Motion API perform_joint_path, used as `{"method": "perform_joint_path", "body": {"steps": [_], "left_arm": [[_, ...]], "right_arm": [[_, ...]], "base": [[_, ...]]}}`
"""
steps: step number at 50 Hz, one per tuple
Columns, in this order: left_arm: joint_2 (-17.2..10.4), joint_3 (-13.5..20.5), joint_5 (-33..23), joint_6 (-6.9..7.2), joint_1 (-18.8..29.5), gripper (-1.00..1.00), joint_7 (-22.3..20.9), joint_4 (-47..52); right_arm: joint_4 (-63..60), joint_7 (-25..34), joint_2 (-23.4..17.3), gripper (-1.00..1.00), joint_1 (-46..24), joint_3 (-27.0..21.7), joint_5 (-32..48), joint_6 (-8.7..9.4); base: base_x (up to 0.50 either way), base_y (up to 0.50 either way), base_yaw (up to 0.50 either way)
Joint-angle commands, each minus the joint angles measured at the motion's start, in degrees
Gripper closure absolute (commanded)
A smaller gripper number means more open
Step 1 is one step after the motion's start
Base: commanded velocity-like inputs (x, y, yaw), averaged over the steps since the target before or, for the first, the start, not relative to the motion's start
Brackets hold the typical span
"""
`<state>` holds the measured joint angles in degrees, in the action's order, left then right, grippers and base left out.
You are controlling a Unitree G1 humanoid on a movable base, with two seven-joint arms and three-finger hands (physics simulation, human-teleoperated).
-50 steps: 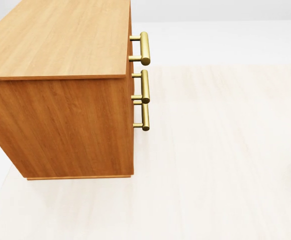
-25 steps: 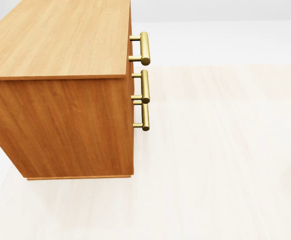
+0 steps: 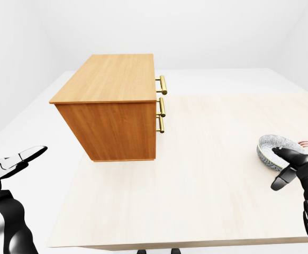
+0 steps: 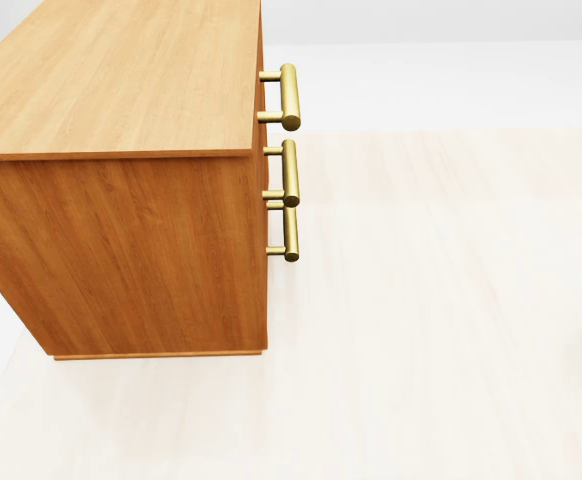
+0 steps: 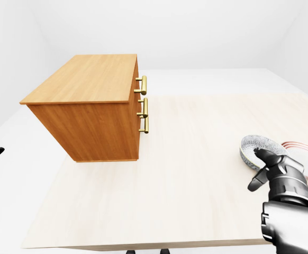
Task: Put the bowl on top of the cabinet.
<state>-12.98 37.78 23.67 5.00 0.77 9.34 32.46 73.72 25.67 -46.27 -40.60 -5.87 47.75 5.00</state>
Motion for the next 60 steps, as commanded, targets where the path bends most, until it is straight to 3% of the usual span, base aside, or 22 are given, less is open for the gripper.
{"method": "perform_joint_path", "body": {"steps": [1, 20, 22, 50, 54, 57, 59, 60], "left_arm": [[0.1, 0.0, -0.1, 0.0, 0.0, -1.0, 0.0, 0.3], [0.1, -0.1, -0.1, 0.0, 0.0, -1.0, 0.0, 0.0], [0.1, -0.1, -0.1, 0.0, 0.0, -1.0, 0.0, 0.0], [0.0, -0.3, -0.2, 0.0, 0.1, -1.0, -0.1, -0.7], [0.1, -0.3, -0.2, 0.0, 0.1, -1.0, -0.1, -0.6], [0.1, -0.3, -0.2, 0.0, 0.0, -1.0, -0.1, -0.3], [0.1, -0.3, -0.2, 0.0, 0.0, -1.0, -0.1, -0.3], [0.0, -0.1, 0.0, 0.0, 0.0, -1.0, 0.0, 0.0]], "right_arm": [[1.1, -2.1, 1.9, -1.0, 1.8, 0.1, -1.6, 0.0], [1.3, -2.5, 2.2, -1.0, 2.2, 0.2, -2.9, 0.0], [1.3, -2.8, 2.1, 1.0, 2.0, 0.0, -3.2, 0.0], [0.3, -2.7, 0.4, 1.0, 1.5, 0.1, -3.1, 0.0], [-0.8, -7.5, -1.7, 1.0, -3.4, -0.3, -2.1, 0.0], [-2.0, -8.2, -3.8, 1.0, -9.6, 1.0, 1.3, 0.0], [-1.9, -8.3, -3.8, 1.0, -9.8, 0.8, 1.7, 0.0], [-3.9, -6.9, -5.7, 1.0, -17.1, 2.9, 5.6, 0.0]], "base": [[0.0, 0.0, 0.0], [0.0, 0.0, 0.0], [0.0, 0.0, 0.0], [0.0, 0.0, 0.0], [0.0, 0.0, 0.0], [0.0, 0.0, 0.0], [0.0, 0.0, 0.0], [0.0, 0.0, 0.0]]}}
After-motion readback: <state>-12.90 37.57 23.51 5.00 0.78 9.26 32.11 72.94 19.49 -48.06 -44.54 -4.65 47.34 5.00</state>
